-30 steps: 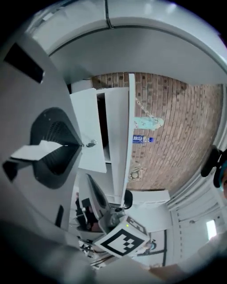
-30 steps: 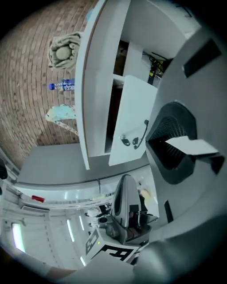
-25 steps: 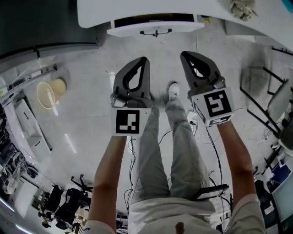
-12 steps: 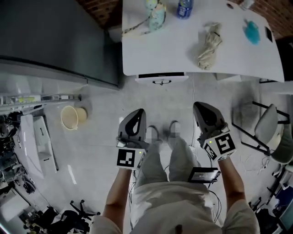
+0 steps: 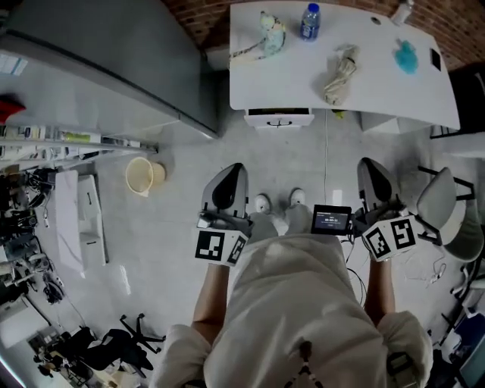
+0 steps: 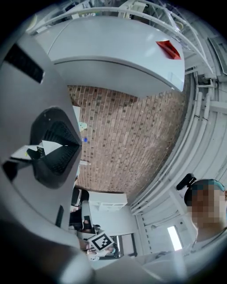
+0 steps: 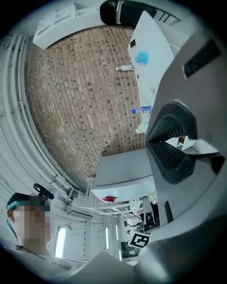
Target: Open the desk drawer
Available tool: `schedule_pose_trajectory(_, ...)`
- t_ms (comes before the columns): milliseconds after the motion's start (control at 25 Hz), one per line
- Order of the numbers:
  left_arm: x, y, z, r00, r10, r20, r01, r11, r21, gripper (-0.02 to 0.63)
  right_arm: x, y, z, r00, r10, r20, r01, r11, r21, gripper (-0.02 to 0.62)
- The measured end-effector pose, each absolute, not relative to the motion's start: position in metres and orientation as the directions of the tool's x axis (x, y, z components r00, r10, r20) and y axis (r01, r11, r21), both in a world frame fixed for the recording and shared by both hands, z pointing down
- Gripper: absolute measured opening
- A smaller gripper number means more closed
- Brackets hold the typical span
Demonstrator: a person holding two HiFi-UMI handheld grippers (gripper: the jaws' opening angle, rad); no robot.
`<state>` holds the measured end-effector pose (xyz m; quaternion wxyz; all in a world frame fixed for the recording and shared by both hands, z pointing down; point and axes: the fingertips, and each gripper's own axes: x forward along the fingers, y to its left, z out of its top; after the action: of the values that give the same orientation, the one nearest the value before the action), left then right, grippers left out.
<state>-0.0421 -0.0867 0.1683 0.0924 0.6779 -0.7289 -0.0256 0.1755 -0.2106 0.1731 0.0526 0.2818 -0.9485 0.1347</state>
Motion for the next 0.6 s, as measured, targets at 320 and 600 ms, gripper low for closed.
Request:
schedule_pose_trajectory(320,-0.035,-0.052,0.099,-0.134,-0.991,0.014,-0.975,0.134,0.176,0.008,0.196,-0.191,0.104,-0.851,-0.519,0.081,-0.522,0.82,-0.233,0.026)
schedule_pose_trajectory(600,-0.03,-0.031,0.066,-0.155,-0.987,-0.032,-0.974,0.147,0.171,0.008,0.184,-0.174,0.043,-0.871,-0.489,-0.052,-0.473,0.863,-0.177,0.026)
